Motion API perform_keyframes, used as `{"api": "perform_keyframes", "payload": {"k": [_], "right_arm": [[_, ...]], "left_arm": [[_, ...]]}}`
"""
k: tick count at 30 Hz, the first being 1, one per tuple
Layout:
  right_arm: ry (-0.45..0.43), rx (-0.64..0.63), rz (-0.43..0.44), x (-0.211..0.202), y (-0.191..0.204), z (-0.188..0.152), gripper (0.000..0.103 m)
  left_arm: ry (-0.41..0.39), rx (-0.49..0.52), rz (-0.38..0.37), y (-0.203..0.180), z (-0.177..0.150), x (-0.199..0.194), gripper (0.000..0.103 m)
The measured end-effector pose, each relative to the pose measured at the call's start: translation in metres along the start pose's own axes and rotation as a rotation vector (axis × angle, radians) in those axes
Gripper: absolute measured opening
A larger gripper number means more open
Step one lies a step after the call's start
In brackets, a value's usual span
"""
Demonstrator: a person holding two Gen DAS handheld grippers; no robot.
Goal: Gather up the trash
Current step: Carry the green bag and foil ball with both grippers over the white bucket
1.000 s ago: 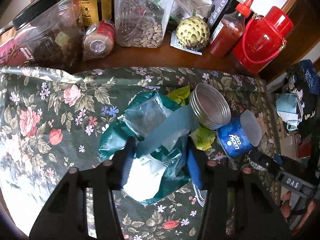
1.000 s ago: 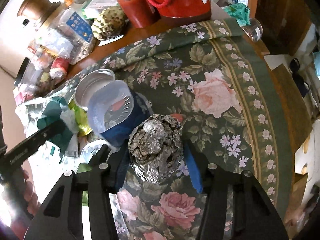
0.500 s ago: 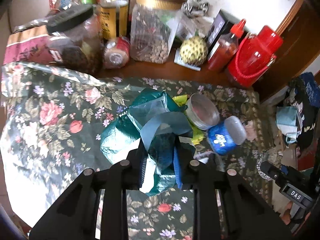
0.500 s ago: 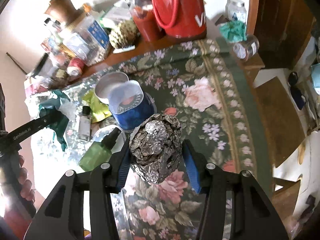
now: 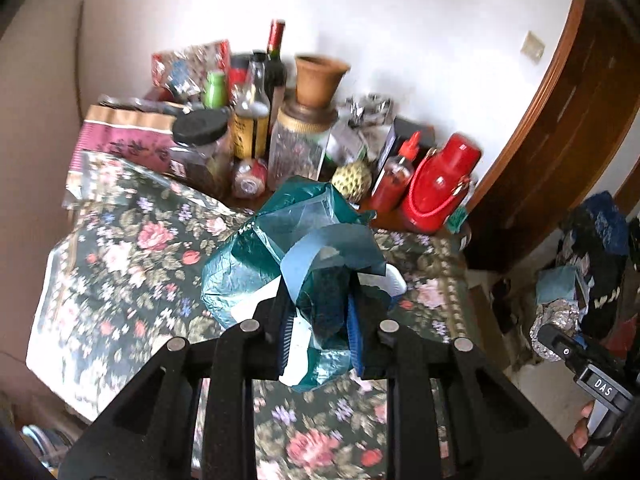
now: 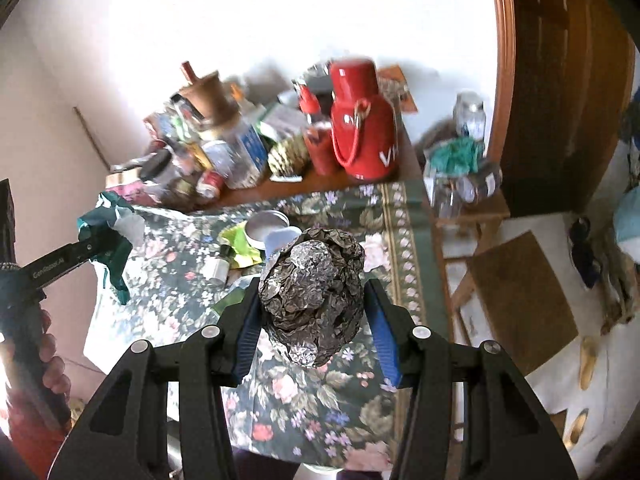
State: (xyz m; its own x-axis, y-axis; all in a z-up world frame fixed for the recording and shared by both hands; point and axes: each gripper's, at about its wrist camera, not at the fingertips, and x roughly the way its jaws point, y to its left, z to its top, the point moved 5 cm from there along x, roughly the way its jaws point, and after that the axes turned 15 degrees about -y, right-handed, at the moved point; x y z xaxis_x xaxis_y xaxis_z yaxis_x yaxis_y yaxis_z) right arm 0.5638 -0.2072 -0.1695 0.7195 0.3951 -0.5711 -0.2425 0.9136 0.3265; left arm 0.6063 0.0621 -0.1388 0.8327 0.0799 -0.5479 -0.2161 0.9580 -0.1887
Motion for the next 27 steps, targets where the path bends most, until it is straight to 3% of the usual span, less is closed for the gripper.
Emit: {"api": "perform_keyframes", "payload": {"k": [5, 13, 19, 27], "right_arm": [[-0.057, -0.041, 0.058, -0.042, 0.0, 0.007, 0.046], [-0.155, -0.072, 0.101, -0.105, 0.012, 0.014, 0.046], [-0.209, -0.08, 0.101, -0.147, 0.034, 0.001, 0.046], [-0.242, -0.053, 0.048, -0.193, 0.073, -0.042, 0.046]], "left_arm": [[-0.09, -0.028, 0.032, -0.008, -0.005, -0.066, 0.023], [-0.186, -0.015, 0.024, -0.015, -0.009, -0.151, 0.023], [-0.243, 0.021, -0.017, -0.01, -0.017, -0.201, 0.023], [-0.228, 0.063, -0.117, 0.016, -0.048, -0.259, 0.023]]}}
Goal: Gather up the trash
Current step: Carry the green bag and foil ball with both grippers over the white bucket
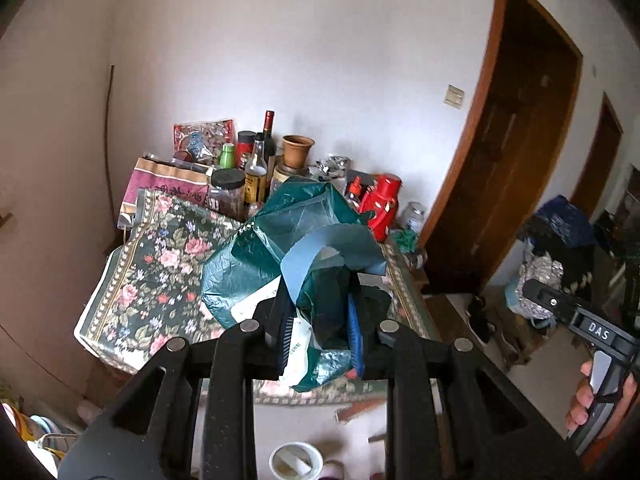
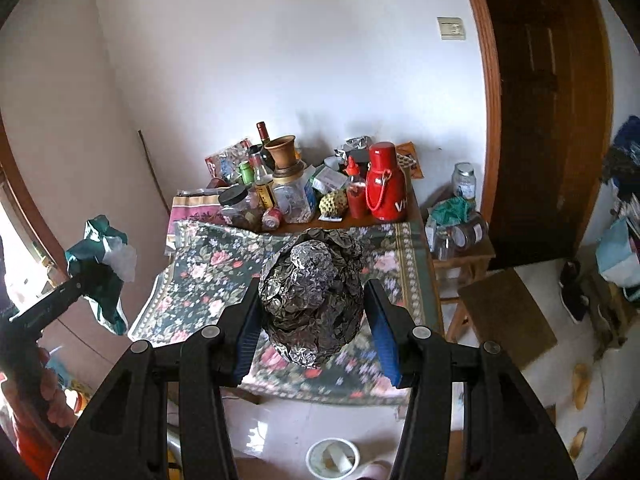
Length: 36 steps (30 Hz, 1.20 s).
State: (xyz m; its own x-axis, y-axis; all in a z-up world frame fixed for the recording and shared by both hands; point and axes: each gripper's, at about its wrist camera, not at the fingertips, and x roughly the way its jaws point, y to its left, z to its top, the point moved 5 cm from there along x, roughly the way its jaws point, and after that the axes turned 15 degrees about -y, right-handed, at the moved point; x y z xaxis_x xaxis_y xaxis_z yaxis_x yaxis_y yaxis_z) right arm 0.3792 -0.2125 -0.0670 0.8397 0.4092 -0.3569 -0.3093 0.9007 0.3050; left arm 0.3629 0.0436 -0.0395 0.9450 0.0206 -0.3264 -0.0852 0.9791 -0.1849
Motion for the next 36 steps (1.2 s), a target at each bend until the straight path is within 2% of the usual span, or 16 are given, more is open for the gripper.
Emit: {"api": "perform_keyframes", "payload": {"k": [9, 17, 22, 27, 32, 36], "right_arm": [[0.015, 0.06, -0.046, -0.068, 0.053, -0.063, 0.046], [0.084, 0.069, -0.086, -0.109, 0.069, -0.112, 0.046], [0.159, 0.082, -0.103, -0.108, 0.058, -0.141, 0.046], [0.258, 0.091, -0.093, -0.09, 0.039, -0.178, 0.046], [0.362, 0.081, -0.078, -0.06, 0.021, -0.222, 0.046], [0.448, 0.063, -0.064, -0.03, 0.009, -0.261, 0.046]], "left_arm": [[0.061, 0.062, -0.077, 0.021, -0.044, -0.081, 0.023], [0.166, 0.092, -0.14, 0.011, -0.093, -0.116, 0.023], [0.25, 0.086, -0.15, 0.002, -0.13, -0.113, 0.023], [0.332, 0.079, -0.123, -0.007, -0.171, -0.092, 0.023], [0.429, 0.069, -0.095, -0.009, -0.224, -0.063, 0.023], [0.512, 0.06, -0.054, -0.001, -0.28, -0.034, 0.023]]}}
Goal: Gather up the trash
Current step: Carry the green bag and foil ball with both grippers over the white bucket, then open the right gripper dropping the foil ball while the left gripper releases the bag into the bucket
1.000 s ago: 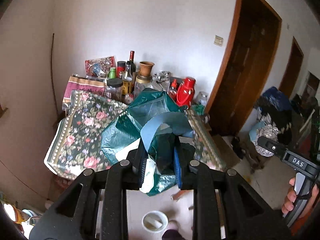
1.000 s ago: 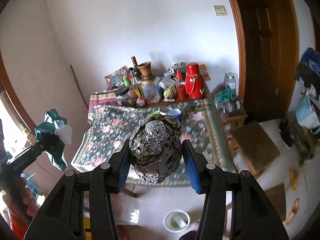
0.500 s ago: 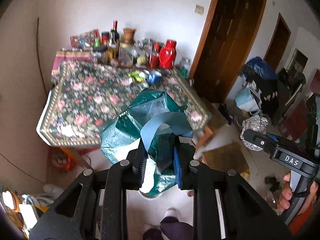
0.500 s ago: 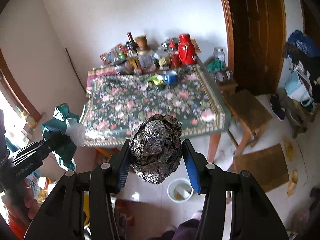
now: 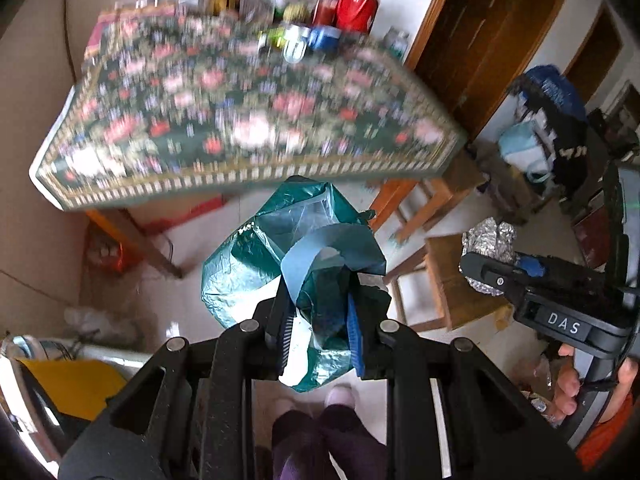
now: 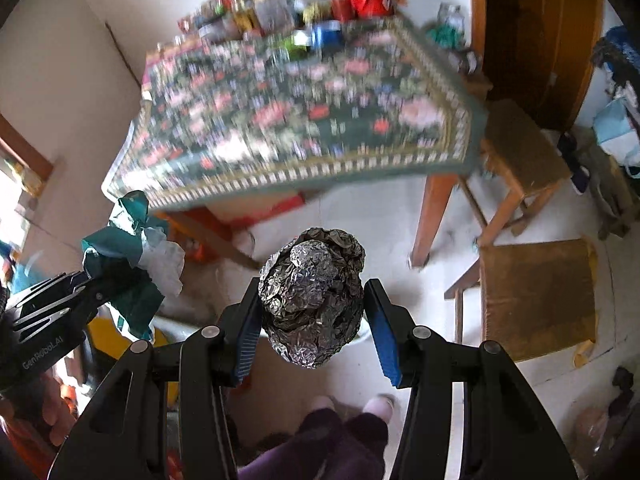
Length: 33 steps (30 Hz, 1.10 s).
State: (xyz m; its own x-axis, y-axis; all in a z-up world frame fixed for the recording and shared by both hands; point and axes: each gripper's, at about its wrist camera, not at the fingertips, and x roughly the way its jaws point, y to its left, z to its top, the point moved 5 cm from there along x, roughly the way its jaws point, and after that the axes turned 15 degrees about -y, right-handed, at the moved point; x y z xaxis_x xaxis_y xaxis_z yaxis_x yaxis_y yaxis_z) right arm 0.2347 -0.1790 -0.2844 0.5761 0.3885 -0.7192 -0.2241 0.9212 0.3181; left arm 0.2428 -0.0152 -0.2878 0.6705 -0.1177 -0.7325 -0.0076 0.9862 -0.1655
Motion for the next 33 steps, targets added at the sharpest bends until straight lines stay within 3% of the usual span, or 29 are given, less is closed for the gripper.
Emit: {"api": "perform_keyframes", "payload": {"k": [10, 19, 23, 29, 33], "right_arm": [[0.206, 0.01, -0.027, 0.142, -0.04, -0.084, 0.046], [0.252, -0.026, 0.039, 0.251, -0.035, -0.143, 0.049], [0.252, -0.048, 0.085, 0.279, -0.028, -0.156, 0.05], [0.28, -0.102, 0.034, 0.305, -0.033, -0.171, 0.051], [0.289, -0.085, 0.054, 0.309, -0.036, -0.172, 0.051]], "left_arm": [[0.18, -0.086, 0.086, 0.057, -0.098, 0.126, 0.023], [0.245, -0.116, 0.114, 0.095, -0.168, 0.214, 0.023], [0.259, -0.127, 0.128, 0.106, -0.19, 0.239, 0.023], [0.296, -0.152, 0.125, 0.114, -0.214, 0.269, 0.023], [0.314, -0.152, 0.101, 0.108, -0.219, 0.282, 0.023]]}}
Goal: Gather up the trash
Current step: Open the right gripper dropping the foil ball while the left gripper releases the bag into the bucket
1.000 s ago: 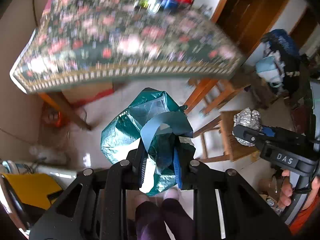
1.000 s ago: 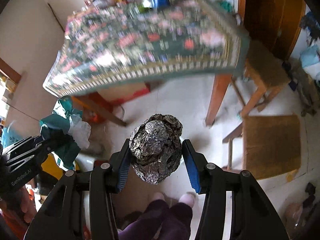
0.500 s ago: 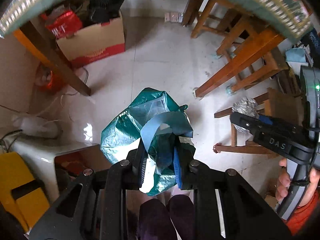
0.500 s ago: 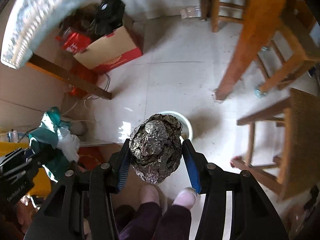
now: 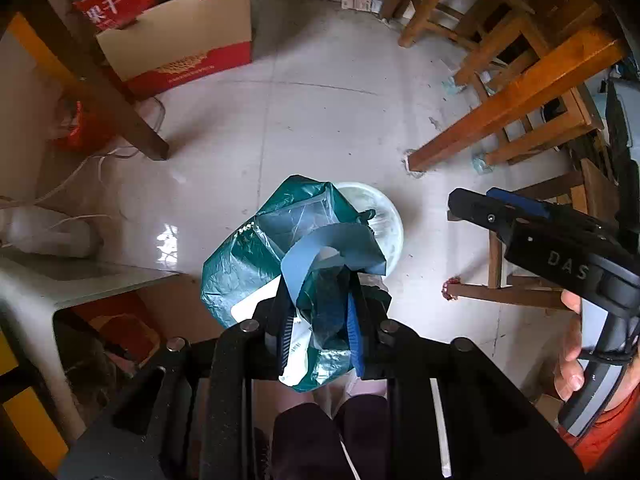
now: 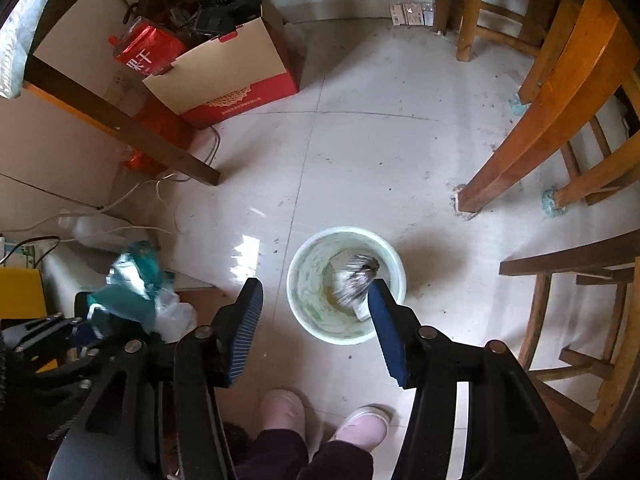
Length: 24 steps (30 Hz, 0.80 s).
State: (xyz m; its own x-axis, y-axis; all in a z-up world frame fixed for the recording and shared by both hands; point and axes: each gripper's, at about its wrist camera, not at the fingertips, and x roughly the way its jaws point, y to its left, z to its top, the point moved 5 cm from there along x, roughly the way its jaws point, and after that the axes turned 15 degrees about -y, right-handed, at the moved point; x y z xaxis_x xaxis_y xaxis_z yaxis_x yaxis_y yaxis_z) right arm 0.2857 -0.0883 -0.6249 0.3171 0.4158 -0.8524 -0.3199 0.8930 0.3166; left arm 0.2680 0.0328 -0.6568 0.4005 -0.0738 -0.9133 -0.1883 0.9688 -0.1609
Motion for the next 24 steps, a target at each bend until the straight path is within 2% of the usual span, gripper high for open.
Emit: {"api": "perform_keyframes", "payload": {"k": [5, 8, 10, 11, 12, 17, 24], "right_arm": [[0.032, 0.044, -0.011, -0.002, -0.009, -0.004, 0.051], [0.037, 0.094, -0.02, -0.009, -0.021, -0.008, 0.051], [0.034, 0.118, -0.037, -0.015, -0.029, -0.009, 0.051], [0.032, 0.126, -0.044, -0.017, -0.031, -0.009, 0.051], [0.029, 0.137, -0.052, -0.019, -0.034, -0.008, 0.051], [0.011, 0.173, -0.067, -0.031, -0.042, -0.003, 0.051], [-0.023, 0.17, -0.078, -0.062, -0.039, 0.013, 0.051]], "left_arm": [[0.032, 0.008, -0.053, -0.018, 0.002, 0.017, 0.024], [0.042, 0.017, -0.086, -0.032, 0.005, 0.03, 0.029], [0.043, 0.027, -0.092, -0.04, 0.008, 0.039, 0.035], [0.052, 0.032, -0.087, -0.043, 0.009, 0.044, 0.047], [0.063, 0.031, -0.084, -0.044, 0.009, 0.049, 0.051], [0.104, 0.013, -0.099, -0.052, 0.012, 0.058, 0.051], [0.084, 0.025, -0.103, -0.054, 0.025, 0.012, 0.051]]}}
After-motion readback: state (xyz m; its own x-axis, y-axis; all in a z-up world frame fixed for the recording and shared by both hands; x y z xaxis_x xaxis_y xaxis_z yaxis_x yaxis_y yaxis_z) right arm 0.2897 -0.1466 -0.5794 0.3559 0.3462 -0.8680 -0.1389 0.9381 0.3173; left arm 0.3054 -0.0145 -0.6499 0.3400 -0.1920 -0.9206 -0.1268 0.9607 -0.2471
